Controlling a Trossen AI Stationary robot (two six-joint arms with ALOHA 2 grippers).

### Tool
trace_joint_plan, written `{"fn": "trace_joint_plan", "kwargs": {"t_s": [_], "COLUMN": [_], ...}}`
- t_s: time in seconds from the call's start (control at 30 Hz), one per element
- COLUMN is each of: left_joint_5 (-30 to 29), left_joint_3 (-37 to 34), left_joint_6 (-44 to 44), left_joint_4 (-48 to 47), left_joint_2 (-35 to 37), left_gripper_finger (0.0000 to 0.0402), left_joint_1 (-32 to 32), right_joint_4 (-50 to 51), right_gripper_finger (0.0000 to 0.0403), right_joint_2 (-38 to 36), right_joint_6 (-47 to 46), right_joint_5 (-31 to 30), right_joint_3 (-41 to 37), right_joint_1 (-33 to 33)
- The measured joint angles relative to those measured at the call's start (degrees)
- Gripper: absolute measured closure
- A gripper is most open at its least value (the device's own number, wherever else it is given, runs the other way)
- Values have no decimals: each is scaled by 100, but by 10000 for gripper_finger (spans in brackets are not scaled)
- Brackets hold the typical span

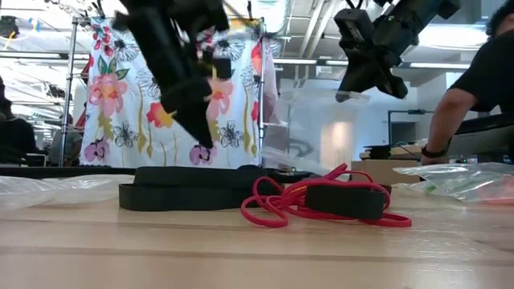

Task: Sort rubber bands
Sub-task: Put the yellow rubber band into the transparent zip bag

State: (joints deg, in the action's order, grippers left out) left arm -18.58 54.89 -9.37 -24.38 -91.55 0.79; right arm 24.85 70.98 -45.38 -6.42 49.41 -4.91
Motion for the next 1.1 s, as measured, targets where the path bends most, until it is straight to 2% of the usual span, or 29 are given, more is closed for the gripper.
{"fn": "trace_joint_plan", "kwargs": {"t_s": [0.07, 0.17, 0.23, 0.4, 0.53, 0.77, 0.87, 1.0, 1.1], "left_joint_5": [687, 1610, 1778, 1772, 1457, 1313, 1321, 1060, 935], "left_joint_3": [-103, -203, -258, -278, -269, -242, -233, -80, 50], "left_joint_6": [241, 634, 822, 992, 1153, 1097, 867, 774, 850], "left_joint_4": [16, 500, 589, 589, 781, 842, 626, 45, -282], "left_joint_2": [-1, 2, -77, -431, -760, -938, -923, -877, -778], "left_gripper_finger": [270, 270, 270, 270, 270, 272, 300, 386, 395], "left_joint_1": [347, 548, 576, 666, 685, 709, 711, 710, 718], "right_joint_4": [69, 198, 199, 258, 317, 300, 298, 283, 284], "right_gripper_finger": [397, 397, 397, 397, 397, 397, 397, 397, 397], "right_joint_2": [0, 0, 0, 0, 0, 2, 2, 2, 2], "right_joint_6": [64, 181, 237, 383, 383, 342, 340, 338, 336], "right_joint_5": [72, 72, 100, 195, 195, 193, 195, 195, 195], "right_joint_3": [0, 0, 0, 0, 0, 0, 0, 0, 0], "right_joint_1": [4, -17, -71, -181, -177, -155, -164, -156, -146]}}
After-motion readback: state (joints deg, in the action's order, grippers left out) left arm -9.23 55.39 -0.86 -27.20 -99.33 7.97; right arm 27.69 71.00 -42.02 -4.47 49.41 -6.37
